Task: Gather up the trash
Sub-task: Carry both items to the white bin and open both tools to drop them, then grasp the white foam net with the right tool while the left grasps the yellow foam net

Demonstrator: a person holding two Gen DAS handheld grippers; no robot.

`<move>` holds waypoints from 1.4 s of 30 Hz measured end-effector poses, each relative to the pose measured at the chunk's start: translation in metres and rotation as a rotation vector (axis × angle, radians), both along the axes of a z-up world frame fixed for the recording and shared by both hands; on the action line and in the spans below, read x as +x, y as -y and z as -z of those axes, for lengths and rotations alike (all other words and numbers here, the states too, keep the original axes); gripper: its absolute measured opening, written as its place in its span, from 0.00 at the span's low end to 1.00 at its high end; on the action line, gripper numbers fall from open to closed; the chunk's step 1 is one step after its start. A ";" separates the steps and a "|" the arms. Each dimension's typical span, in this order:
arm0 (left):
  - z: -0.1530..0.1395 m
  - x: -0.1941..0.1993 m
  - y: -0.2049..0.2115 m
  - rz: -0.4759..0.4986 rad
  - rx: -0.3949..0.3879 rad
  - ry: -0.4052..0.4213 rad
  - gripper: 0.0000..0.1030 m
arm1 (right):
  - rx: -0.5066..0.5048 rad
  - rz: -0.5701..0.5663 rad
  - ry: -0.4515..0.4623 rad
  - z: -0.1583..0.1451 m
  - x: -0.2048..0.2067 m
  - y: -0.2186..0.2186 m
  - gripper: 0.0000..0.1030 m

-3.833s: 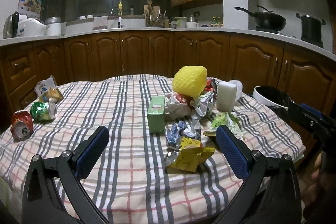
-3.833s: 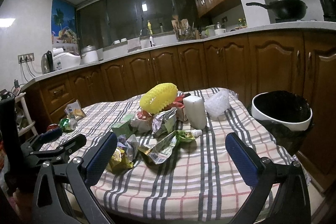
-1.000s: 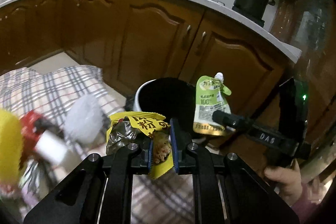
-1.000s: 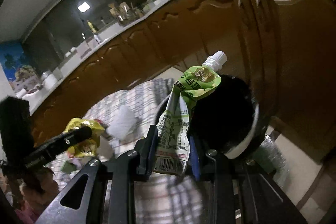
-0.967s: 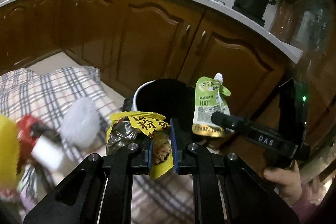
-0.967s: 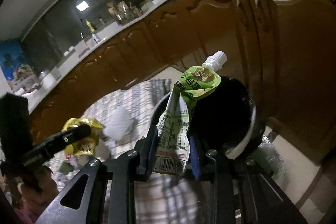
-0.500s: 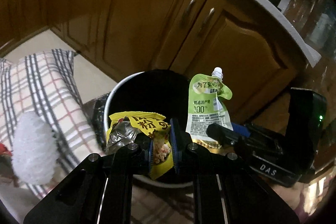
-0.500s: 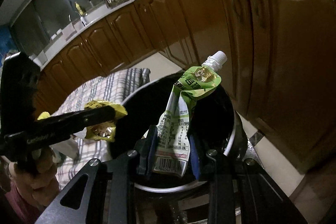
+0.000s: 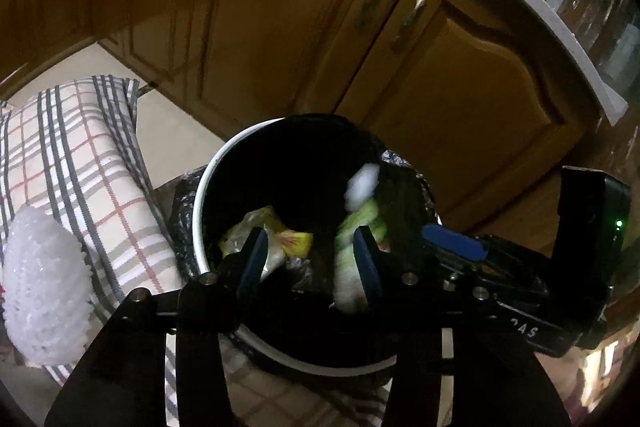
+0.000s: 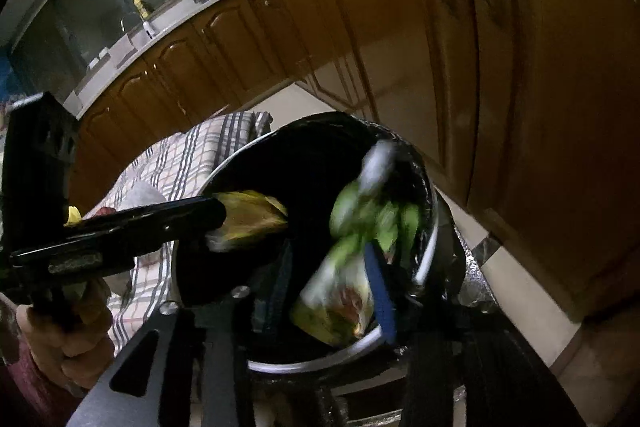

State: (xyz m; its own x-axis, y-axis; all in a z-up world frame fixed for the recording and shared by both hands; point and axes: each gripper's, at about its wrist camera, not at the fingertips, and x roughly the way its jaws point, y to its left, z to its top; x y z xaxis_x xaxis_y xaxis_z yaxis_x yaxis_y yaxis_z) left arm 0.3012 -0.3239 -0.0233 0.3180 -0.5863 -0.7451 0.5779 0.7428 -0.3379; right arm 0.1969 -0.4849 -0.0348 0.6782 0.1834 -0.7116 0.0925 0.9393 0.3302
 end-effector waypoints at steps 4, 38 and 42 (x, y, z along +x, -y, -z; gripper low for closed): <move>-0.005 -0.008 -0.009 -0.012 -0.023 0.015 0.45 | 0.014 0.028 0.039 -0.005 -0.011 0.004 0.43; -0.050 -0.114 -0.232 -0.420 -0.038 0.331 0.62 | 0.144 -0.085 0.218 -0.023 -0.033 -0.136 0.85; -0.053 -0.114 -0.254 -0.472 -0.015 0.358 0.71 | 0.129 -0.108 0.213 -0.025 -0.025 -0.152 0.90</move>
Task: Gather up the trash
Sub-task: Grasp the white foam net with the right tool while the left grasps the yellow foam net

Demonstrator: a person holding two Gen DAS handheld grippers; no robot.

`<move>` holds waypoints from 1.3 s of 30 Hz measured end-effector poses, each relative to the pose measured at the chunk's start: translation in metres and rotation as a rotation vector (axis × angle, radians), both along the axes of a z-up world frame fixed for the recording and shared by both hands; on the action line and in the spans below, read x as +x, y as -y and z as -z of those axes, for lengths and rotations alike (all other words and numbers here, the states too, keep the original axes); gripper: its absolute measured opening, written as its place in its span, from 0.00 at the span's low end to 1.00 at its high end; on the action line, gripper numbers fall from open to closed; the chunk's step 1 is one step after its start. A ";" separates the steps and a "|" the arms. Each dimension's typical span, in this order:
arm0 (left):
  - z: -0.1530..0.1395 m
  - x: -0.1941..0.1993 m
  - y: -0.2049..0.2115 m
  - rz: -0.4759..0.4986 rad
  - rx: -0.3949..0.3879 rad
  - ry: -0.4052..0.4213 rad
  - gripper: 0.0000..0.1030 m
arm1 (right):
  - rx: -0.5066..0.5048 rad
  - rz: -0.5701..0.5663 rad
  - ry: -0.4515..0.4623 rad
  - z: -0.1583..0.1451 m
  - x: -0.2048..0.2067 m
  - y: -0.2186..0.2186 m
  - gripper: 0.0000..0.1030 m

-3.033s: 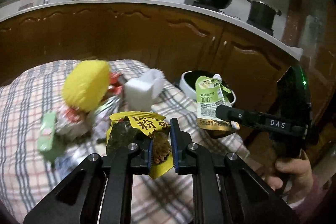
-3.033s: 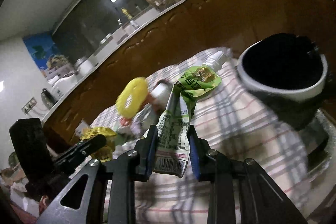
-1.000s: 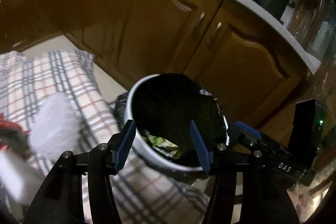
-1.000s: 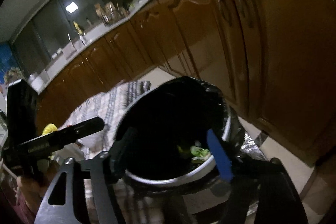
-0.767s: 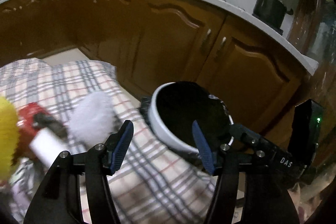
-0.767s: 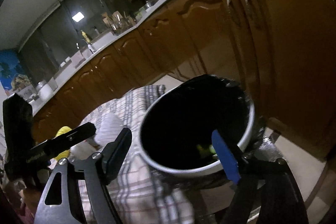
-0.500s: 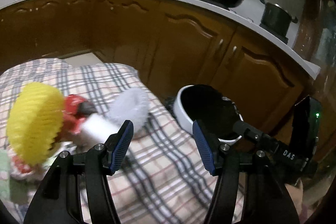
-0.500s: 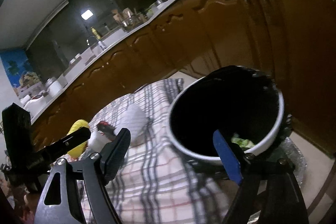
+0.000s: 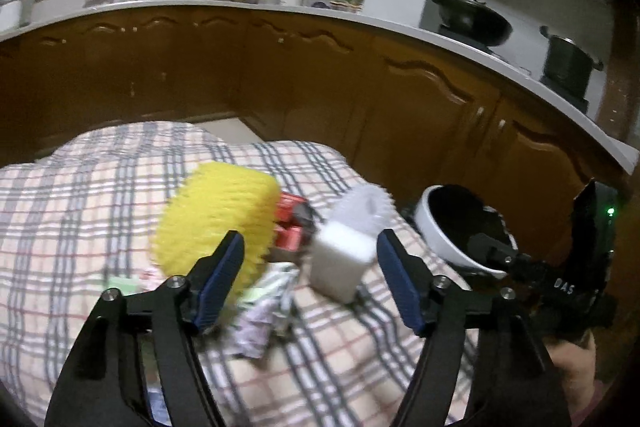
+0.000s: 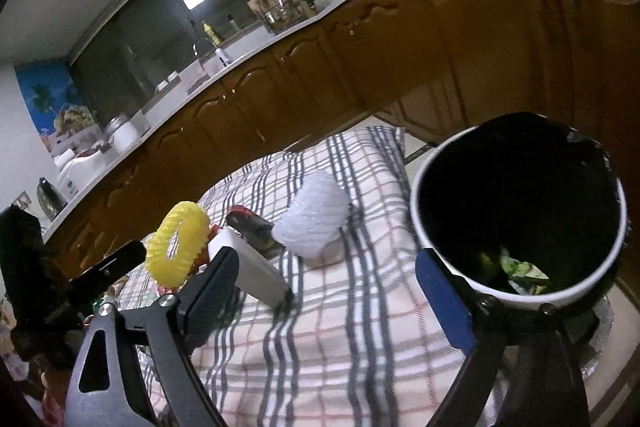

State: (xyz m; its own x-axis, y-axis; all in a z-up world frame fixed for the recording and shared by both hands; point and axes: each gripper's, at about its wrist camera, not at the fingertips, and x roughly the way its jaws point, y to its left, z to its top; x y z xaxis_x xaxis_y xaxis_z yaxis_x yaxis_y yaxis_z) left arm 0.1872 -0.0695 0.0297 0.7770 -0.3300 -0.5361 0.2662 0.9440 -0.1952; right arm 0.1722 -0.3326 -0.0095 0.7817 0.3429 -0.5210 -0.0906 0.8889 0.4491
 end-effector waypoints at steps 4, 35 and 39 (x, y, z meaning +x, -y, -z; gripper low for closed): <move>0.001 0.007 -0.017 -0.043 0.014 -0.001 0.72 | -0.020 -0.009 -0.005 -0.002 0.009 -0.012 0.92; 0.019 0.038 -0.038 -0.069 0.090 -0.080 0.11 | -0.011 -0.066 -0.098 0.027 0.082 -0.029 0.07; -0.002 0.032 -0.038 -0.055 0.046 -0.037 0.11 | -0.019 -0.058 -0.036 0.005 0.064 -0.021 0.07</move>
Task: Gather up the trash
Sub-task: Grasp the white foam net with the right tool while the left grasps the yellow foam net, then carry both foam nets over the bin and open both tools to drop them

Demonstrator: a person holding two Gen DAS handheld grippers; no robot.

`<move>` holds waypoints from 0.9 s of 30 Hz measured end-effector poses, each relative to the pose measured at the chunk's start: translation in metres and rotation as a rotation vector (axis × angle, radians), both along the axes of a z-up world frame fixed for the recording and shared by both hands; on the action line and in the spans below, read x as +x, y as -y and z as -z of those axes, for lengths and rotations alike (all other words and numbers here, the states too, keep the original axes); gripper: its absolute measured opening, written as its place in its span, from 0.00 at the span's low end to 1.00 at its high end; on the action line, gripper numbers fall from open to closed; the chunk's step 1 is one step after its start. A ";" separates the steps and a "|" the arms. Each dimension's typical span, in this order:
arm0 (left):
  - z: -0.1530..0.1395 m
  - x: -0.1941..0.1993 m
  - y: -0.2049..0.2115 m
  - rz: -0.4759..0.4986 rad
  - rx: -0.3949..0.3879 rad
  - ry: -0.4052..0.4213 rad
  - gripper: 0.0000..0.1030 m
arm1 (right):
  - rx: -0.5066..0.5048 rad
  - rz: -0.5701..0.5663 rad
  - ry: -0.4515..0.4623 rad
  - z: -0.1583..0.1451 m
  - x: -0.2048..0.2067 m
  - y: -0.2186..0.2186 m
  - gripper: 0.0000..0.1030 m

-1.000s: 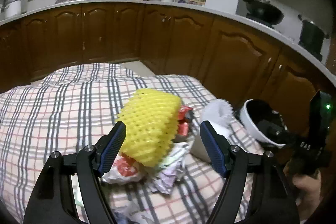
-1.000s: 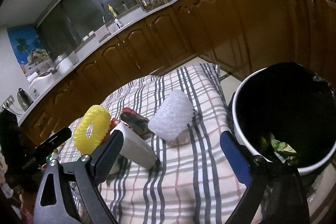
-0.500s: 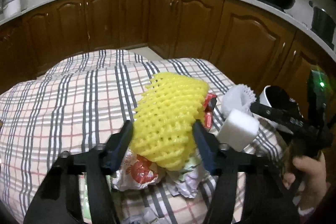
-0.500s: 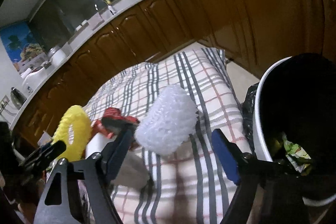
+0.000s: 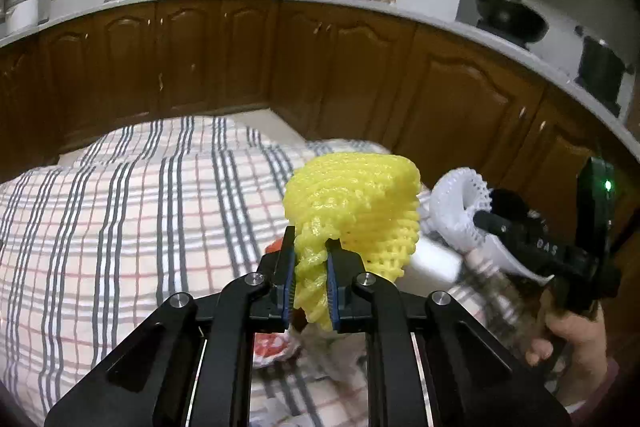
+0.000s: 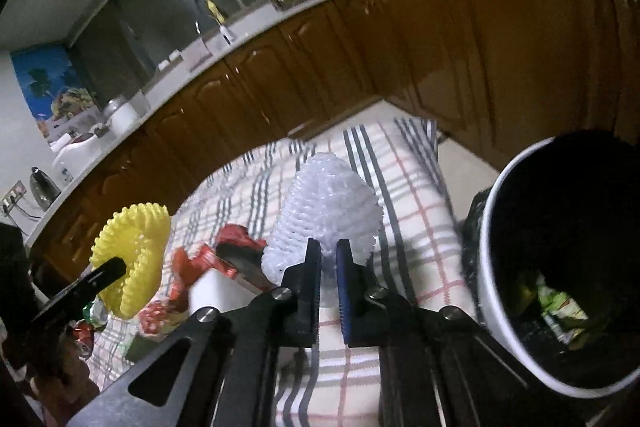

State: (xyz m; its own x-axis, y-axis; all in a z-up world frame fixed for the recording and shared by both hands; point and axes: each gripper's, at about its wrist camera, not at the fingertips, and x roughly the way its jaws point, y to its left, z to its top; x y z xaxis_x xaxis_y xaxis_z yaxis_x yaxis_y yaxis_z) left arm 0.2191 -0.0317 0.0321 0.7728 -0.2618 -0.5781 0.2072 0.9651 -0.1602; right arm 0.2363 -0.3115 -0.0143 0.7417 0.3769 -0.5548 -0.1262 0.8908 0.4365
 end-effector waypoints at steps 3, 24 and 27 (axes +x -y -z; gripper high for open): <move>-0.011 -0.003 0.004 0.021 -0.030 0.018 0.11 | 0.001 0.008 0.032 -0.013 -0.016 0.010 0.07; -0.023 -0.016 0.117 0.265 -0.063 0.007 0.11 | -0.061 0.205 0.083 -0.038 -0.099 0.100 0.07; -0.022 -0.017 0.131 0.281 -0.063 -0.002 0.11 | -0.065 0.227 0.081 -0.036 -0.103 0.108 0.07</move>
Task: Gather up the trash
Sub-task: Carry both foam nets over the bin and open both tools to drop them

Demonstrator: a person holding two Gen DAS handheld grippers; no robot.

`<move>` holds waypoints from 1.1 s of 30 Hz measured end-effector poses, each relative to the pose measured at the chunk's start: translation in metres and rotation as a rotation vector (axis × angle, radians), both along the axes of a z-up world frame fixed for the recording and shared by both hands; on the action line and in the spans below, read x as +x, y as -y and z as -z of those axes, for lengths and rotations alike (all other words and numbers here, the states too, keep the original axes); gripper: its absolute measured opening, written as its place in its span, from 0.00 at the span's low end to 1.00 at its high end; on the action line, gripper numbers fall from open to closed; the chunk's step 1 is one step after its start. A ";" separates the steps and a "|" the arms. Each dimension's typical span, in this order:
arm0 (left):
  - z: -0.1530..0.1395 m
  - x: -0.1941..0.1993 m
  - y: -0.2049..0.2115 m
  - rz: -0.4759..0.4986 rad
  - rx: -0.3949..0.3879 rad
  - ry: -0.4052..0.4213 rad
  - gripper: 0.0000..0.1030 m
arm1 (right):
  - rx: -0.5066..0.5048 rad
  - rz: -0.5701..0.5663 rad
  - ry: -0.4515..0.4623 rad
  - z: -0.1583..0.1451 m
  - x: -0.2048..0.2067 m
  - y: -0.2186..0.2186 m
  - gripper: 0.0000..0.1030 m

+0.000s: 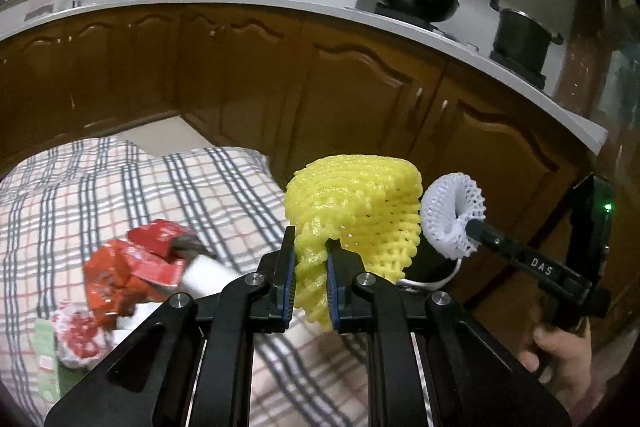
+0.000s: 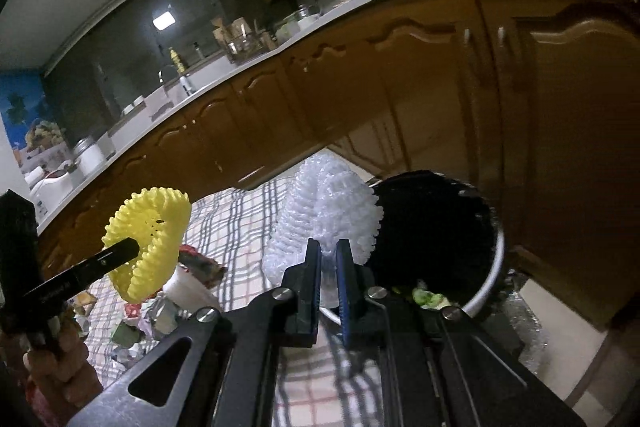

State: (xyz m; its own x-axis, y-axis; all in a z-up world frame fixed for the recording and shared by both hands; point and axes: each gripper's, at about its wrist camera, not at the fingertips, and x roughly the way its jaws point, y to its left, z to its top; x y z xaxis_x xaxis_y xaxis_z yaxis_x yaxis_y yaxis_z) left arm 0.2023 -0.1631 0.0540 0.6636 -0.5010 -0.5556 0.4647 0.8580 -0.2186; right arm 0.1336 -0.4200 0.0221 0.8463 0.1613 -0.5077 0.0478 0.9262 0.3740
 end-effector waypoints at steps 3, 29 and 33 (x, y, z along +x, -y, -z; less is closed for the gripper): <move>0.001 0.002 0.015 0.021 0.009 -0.005 0.11 | 0.001 0.023 -0.003 0.001 -0.005 0.009 0.07; 0.056 0.073 0.153 0.135 0.174 -0.161 0.12 | -0.083 0.018 -0.185 0.033 0.049 0.051 0.08; 0.061 0.076 0.162 0.141 0.194 -0.172 0.47 | -0.070 0.003 -0.214 0.040 0.056 0.054 0.15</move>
